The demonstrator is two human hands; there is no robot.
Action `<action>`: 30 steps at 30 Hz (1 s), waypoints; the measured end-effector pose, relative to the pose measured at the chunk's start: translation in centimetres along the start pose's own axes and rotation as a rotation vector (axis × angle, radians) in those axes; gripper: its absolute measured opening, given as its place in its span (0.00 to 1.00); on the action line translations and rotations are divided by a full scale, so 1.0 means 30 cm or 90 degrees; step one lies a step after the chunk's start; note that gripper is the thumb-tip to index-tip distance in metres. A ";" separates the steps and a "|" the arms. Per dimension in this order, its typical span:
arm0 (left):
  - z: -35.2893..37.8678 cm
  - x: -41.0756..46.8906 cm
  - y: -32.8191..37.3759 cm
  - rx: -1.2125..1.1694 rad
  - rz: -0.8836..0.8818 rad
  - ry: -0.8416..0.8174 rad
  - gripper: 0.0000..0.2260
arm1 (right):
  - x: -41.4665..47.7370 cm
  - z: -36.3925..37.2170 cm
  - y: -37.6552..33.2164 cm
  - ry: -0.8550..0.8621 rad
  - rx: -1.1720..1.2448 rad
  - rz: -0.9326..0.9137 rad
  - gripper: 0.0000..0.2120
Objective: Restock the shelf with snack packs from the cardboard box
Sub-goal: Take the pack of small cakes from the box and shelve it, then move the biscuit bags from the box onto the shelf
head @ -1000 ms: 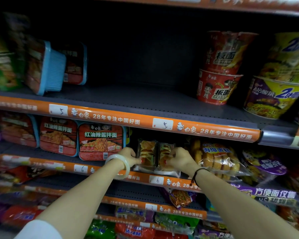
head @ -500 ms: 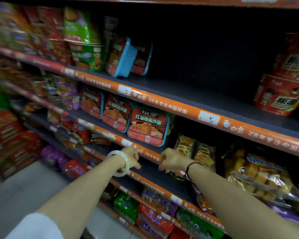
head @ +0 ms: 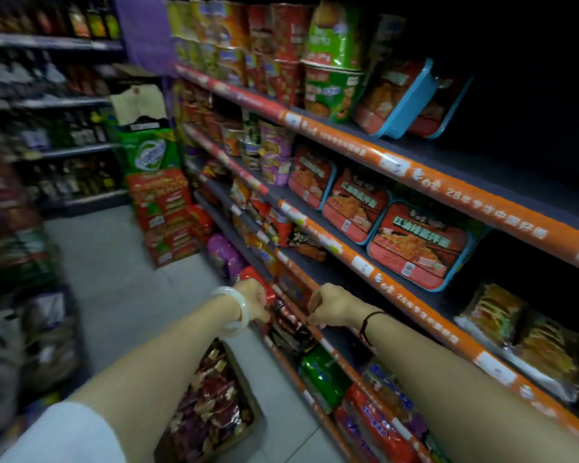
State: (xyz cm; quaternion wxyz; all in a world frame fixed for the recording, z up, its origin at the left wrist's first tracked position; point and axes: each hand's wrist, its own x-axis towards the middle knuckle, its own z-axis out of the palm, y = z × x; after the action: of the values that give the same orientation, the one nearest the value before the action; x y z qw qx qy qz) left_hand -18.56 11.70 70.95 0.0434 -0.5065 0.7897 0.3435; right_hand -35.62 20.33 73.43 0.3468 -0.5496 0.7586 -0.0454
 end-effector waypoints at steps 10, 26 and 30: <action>-0.085 -0.088 -0.430 0.000 -0.121 0.022 0.11 | 0.160 0.262 -0.266 -0.084 0.016 -0.052 0.07; -0.036 0.056 -0.709 -0.095 -0.232 0.012 0.11 | 0.523 0.395 -0.397 -0.164 -0.045 -0.102 0.17; -0.006 0.164 -0.756 -0.130 -0.260 0.003 0.06 | 0.664 0.404 -0.393 -0.208 -0.093 -0.114 0.17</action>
State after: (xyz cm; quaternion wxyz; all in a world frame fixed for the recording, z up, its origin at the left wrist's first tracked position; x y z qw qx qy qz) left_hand -2.05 2.11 57.72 0.0589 -0.6587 0.6319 0.4042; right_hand -22.27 2.25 60.10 0.4193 -0.6388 0.6414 0.0686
